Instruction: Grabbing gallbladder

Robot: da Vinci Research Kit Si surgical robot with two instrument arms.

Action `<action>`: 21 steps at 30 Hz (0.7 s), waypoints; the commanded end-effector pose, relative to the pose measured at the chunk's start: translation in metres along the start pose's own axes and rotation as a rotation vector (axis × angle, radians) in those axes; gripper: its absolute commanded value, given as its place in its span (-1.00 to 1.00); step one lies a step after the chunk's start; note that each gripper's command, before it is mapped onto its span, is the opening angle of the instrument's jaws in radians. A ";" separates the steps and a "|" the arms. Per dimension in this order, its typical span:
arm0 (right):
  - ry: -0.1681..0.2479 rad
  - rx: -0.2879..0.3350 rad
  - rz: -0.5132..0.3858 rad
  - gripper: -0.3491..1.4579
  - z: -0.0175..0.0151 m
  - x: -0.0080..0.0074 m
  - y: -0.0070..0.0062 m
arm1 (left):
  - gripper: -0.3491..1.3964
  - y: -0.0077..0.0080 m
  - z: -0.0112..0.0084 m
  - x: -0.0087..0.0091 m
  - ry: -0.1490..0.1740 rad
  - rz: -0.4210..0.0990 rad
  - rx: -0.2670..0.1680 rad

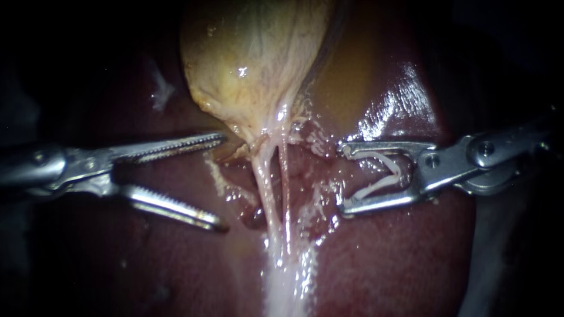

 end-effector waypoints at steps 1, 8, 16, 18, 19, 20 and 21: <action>0.000 0.000 0.000 -0.07 0.0000 0.0000 0.0000 | 0.10 -0.0002 0.0004 0.0000 -0.003 -0.002 0.003; 0.000 0.000 0.000 -0.07 0.0000 0.0000 0.0000 | -0.09 -0.0015 0.0018 0.0001 -0.003 -0.008 0.002; 0.000 0.000 0.000 -0.07 0.0000 0.0000 -0.0001 | -0.26 -0.0027 0.0028 0.0000 -0.004 -0.033 0.014; 0.000 0.000 0.000 -0.07 0.0000 0.0001 -0.0001 | -0.28 -0.0031 0.0030 -0.0001 -0.004 -0.033 0.017; 0.000 0.000 0.000 -0.07 0.0000 0.0001 -0.0001 | -0.30 -0.0033 0.0031 -0.0002 -0.004 -0.039 0.017; 0.000 0.000 0.000 -0.07 0.0000 0.0001 -0.0001 | -0.34 -0.0035 0.0032 -0.0003 -0.004 -0.039 0.019; 0.000 0.000 0.000 -0.07 0.0000 0.0001 -0.0001 | -0.36 -0.0037 0.0032 -0.0004 -0.004 -0.038 0.022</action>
